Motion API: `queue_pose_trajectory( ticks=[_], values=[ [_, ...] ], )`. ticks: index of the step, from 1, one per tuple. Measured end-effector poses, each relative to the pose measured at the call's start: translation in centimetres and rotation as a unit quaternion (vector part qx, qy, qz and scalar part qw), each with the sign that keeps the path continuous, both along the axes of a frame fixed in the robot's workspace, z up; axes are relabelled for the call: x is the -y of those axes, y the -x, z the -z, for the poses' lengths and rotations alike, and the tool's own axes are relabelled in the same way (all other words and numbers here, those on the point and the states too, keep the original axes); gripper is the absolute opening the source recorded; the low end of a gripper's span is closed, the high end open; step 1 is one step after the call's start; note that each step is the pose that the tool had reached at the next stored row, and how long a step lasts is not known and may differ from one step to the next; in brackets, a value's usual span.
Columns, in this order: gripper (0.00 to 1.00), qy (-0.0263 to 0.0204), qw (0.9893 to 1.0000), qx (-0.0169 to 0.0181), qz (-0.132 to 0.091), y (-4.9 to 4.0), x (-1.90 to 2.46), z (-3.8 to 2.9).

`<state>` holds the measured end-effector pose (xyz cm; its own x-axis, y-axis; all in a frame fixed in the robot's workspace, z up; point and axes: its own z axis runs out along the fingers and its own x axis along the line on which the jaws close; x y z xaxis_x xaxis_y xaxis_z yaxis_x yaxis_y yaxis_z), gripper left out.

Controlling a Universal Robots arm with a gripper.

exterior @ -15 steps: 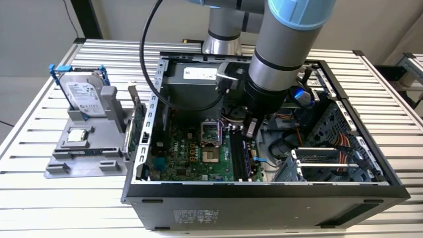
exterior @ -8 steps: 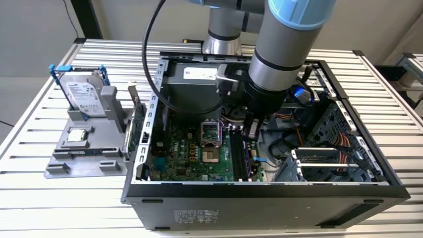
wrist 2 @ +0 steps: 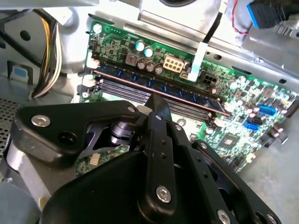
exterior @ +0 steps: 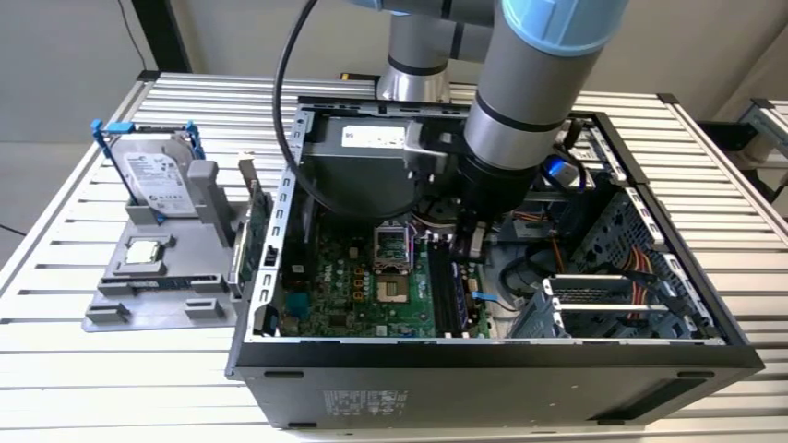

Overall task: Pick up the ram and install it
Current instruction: 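Press down the ram until it locks into place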

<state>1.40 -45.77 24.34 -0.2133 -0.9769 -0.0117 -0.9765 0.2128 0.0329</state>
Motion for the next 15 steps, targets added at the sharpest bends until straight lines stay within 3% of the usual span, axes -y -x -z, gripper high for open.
queue_pose_trajectory(
  ticks=[7, 15],
  values=[
    [0.00, -0.0006, 0.9990, 0.0000, -0.044, -0.05, 0.00, 0.00],
    [0.00, -0.0011, 0.9962, 0.0000, -0.087, -0.06, 0.00, 0.01]
  ],
)
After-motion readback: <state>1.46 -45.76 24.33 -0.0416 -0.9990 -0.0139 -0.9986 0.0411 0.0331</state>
